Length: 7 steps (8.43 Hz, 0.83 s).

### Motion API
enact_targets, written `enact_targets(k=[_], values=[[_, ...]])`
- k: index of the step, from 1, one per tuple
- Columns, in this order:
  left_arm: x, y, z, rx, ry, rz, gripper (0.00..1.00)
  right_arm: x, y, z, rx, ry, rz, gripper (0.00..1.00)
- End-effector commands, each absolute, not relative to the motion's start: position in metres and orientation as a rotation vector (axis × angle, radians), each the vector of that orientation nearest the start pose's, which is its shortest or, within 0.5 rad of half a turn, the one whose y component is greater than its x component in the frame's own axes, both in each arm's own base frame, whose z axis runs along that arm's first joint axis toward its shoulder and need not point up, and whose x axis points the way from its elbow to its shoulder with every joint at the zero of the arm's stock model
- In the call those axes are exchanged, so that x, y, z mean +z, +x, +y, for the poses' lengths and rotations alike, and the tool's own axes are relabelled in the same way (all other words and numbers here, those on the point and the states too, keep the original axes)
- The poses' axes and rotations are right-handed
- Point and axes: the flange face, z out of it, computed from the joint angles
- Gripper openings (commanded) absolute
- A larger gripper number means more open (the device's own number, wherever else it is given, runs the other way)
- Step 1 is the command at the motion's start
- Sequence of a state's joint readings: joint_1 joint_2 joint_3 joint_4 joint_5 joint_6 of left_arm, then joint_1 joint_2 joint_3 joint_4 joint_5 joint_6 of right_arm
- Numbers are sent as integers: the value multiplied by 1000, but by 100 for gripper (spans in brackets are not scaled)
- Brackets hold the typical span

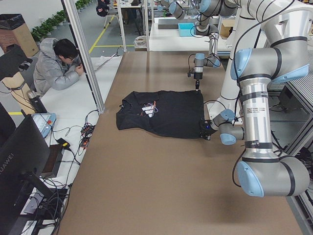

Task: Fold clothes
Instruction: 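Grasp the hem corners with both grippers and lift them up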

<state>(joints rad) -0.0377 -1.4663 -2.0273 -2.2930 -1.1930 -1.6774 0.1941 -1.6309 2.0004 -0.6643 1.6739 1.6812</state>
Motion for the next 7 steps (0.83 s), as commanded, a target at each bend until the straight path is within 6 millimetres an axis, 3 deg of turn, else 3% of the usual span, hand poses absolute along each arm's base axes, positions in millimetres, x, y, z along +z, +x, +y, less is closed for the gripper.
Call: enact_targets(k=[1,2,3,4,5,7], values=[[361,426,-184,-329,270,1169,0,366,-417,-222,185,-64,-1306,0],[352,421,-185,-322,250,1192,0,349,-401,-223,155,-101,-1341,0],[330,405,-191,-304,204,1240,0,336,-385,-234,127,-138,-1368,0],[311,380,-211,-270,192,1275,0,321,-362,-239,101,-156,-1414,0],[297,354,-216,-222,154,1306,0,316,-336,-231,50,-192,-1456,0],[265,333,-200,-142,68,1387,0,312,-315,-216,-51,-243,-1552,0]])
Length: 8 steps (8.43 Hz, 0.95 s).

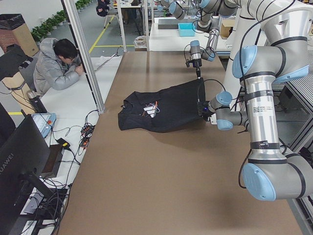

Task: Fold clothes
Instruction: 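Grasp the hem corners with both grippers and lift them up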

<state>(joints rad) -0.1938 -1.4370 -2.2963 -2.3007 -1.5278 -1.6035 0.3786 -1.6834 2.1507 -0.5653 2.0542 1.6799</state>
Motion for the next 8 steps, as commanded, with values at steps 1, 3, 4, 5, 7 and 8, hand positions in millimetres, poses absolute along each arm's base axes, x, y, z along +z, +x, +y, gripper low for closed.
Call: enact_targets(k=[1,3,4,5,7,8], values=[[251,322,-191,-106,34,1420,0,317,-302,-208,-94,-261,-1587,0],[246,306,-181,-94,11,1424,0,312,-287,-207,-110,-278,-1637,0],[252,302,-189,-119,30,1410,0,314,-291,-212,-105,-268,-1636,0],[256,295,-204,-157,58,1398,0,316,-291,-235,-63,-216,-1642,0],[247,285,-240,-203,93,1429,0,318,-292,-297,28,-119,-1643,0],[244,290,-267,-244,132,1440,0,306,-289,-329,77,-71,-1634,0]])
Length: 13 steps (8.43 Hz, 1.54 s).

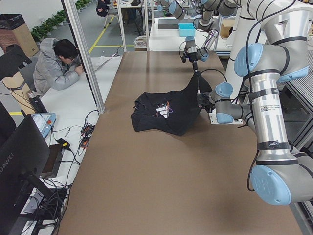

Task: Fold clothes
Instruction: 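Grasp the hem corners with both grippers and lift them up, then carry the hem with both grippers over to the collar edge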

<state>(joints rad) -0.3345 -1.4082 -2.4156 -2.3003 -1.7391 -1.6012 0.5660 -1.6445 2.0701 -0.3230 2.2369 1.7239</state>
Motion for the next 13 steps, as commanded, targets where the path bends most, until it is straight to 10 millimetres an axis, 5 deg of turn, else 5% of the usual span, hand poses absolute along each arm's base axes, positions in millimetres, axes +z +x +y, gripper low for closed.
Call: enact_targets(k=[1,3,6,10,13], values=[[252,296,-293,-280,161,1421,0,299,-284,-344,111,-50,-1624,0],[262,308,-337,-351,211,1393,0,301,-266,-365,149,22,-1599,0],[279,297,-384,-439,259,1346,0,315,-252,-401,144,164,-1478,0],[257,299,-421,-491,298,1336,0,316,-267,-446,239,252,-1450,0],[290,306,-455,-538,299,1258,0,325,-278,-468,302,295,-1418,0]])
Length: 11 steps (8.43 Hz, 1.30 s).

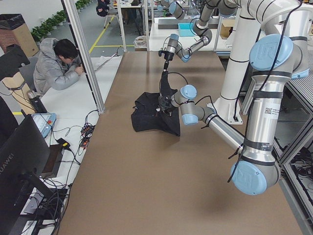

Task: Fold clothes
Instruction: 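Carry the hem with both grippers over to the collar edge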

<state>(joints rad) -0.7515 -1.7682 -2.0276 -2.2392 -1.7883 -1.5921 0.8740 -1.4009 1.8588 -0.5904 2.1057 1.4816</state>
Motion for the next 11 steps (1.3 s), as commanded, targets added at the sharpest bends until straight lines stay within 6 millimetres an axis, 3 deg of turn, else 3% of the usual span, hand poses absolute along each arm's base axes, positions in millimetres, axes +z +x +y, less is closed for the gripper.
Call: enact_targets(k=[1,2,4,6,8,9,11], values=[[300,313,-470,-539,308,1228,0,333,-282,-481,332,313,-1395,0],[309,322,-486,-551,307,1203,0,339,-287,-499,375,342,-1371,0],[303,336,-518,-573,314,1197,0,340,-292,-537,418,357,-1346,0],[314,336,-549,-610,316,1161,0,348,-301,-553,447,371,-1319,0],[328,337,-558,-612,309,1132,0,353,-303,-562,459,370,-1306,0],[332,339,-560,-613,306,1124,0,357,-294,-569,479,376,-1296,0],[326,344,-568,-614,306,1127,0,361,-290,-575,495,373,-1288,0]])
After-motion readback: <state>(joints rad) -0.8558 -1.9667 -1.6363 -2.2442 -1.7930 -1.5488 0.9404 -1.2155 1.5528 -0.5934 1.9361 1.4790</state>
